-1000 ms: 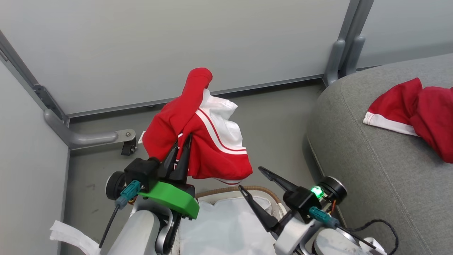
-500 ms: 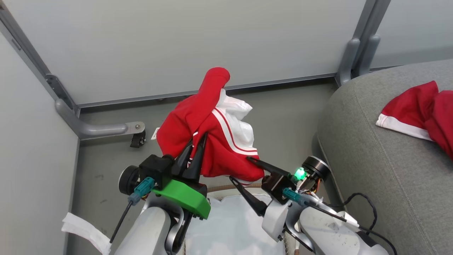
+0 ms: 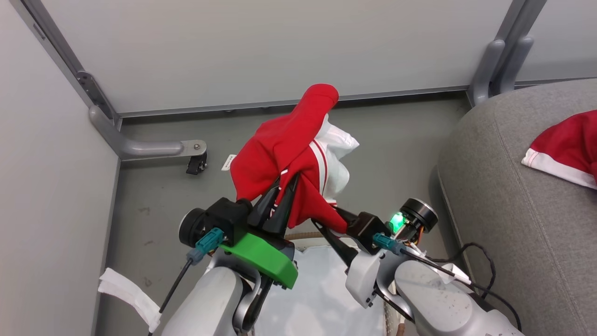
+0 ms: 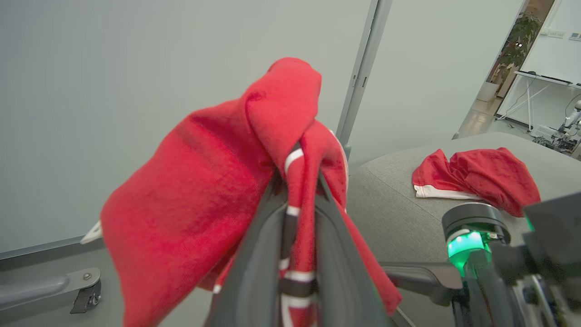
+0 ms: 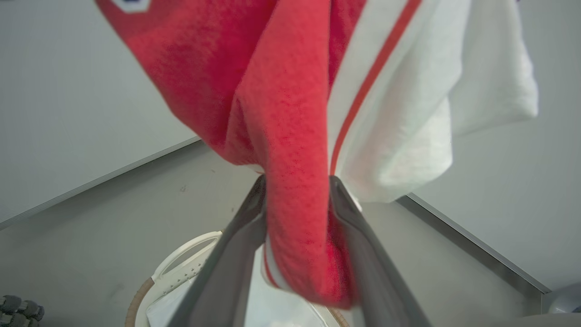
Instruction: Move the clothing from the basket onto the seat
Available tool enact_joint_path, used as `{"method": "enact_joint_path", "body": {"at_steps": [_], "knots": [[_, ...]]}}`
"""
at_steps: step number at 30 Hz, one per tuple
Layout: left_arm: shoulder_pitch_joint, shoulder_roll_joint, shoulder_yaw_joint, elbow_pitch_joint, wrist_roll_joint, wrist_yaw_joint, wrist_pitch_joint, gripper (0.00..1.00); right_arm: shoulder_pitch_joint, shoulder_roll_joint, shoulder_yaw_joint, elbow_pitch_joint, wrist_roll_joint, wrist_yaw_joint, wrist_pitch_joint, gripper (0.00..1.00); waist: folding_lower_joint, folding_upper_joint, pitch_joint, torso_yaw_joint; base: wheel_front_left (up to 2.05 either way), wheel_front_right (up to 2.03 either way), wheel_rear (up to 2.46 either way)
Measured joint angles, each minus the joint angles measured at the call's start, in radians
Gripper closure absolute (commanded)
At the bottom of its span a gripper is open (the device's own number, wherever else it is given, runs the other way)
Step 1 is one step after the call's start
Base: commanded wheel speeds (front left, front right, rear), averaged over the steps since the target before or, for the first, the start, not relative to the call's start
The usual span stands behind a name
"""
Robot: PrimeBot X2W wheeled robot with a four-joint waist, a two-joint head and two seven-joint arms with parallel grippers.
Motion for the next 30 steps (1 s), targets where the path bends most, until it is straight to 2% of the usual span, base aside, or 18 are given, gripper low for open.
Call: {"method": "enact_joint_path", "body": {"at_steps": [6,24,25,26,27,30], "knots": [[-0.011,0.0,-0.023,-0.002,-0.019,0.0,0.0,1.0,0.023,0.001,0.014,0.005,0.09,0.0,0.0,1.0,0.0,0.0,0.003,0.019,0.0,0.0,0.0],[-0.021,0.0,-0.026,-0.024,-0.032,0.0,0.002,1.0,0.037,0.001,0.019,-0.023,0.15,0.0,0.0,1.0,0.0,0.0,0.016,-0.006,0.0,0.0,0.0],[-0.021,0.0,-0.019,-0.027,-0.031,0.0,0.002,0.87,0.037,0.001,0.018,-0.029,0.151,0.0,0.0,1.0,0.0,0.0,0.016,-0.01,0.0,0.0,0.0],[-0.021,0.0,-0.012,-0.028,-0.028,0.0,0.002,0.5,0.038,0.001,0.019,-0.036,0.151,0.0,0.0,1.0,0.0,0.0,0.017,-0.014,0.0,0.0,0.0],[-0.02,0.0,-0.004,-0.029,-0.024,0.0,0.001,0.0,0.04,0.001,0.019,-0.045,0.152,0.0,0.0,1.0,0.0,0.0,0.017,-0.02,0.0,0.0,0.0],[-0.016,0.0,0.015,-0.035,-0.006,0.0,0.0,0.0,0.048,0.0,0.02,-0.075,0.155,0.0,0.0,1.0,0.0,0.0,0.017,-0.044,0.0,0.0,0.0]]}}
